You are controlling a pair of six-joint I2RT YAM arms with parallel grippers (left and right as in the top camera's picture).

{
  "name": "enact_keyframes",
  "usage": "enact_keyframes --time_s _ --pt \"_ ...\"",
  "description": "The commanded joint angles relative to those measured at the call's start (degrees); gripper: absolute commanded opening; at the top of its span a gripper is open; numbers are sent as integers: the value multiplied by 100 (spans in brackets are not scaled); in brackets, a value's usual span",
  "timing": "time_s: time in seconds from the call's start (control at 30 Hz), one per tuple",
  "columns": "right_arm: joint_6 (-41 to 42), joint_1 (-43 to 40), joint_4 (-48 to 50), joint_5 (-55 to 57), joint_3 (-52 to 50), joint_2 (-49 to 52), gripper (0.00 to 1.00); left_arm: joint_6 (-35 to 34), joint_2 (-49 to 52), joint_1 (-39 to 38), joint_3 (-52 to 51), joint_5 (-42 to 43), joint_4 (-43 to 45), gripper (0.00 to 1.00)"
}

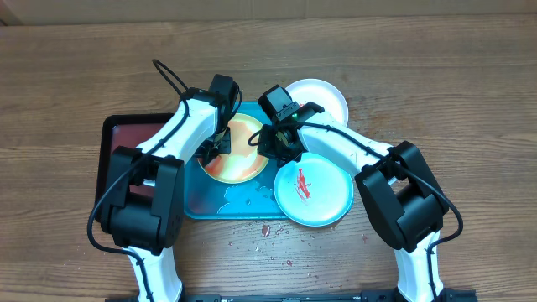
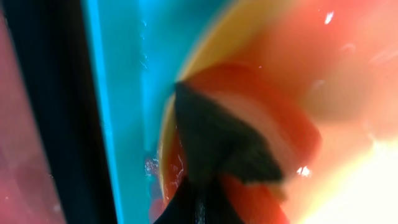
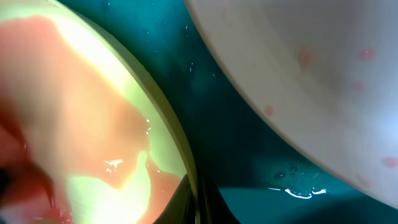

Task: Clean dirty plates on tray and stack at the side
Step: 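Scrub the yellow plate with the sponge while right gripper holds it, then lift the yellow plate with the right gripper, tilting it up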

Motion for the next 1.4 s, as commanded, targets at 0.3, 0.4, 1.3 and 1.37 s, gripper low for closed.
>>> enact_keyframes --time_s 0.3,0.4,1.3,1.37 --pt "70 -85 -76 354 -57 129 4 2994 120 57 -116 4225 278 4" --pt "70 -85 -76 354 -57 129 4 2809 120 61 -116 4188 903 4" --pt "70 -85 -79 354 -57 129 4 433 98 120 968 -391 -1292 4" --pt "68 -85 -85 354 -57 129 4 435 96 144 1613 -345 -1631 4"
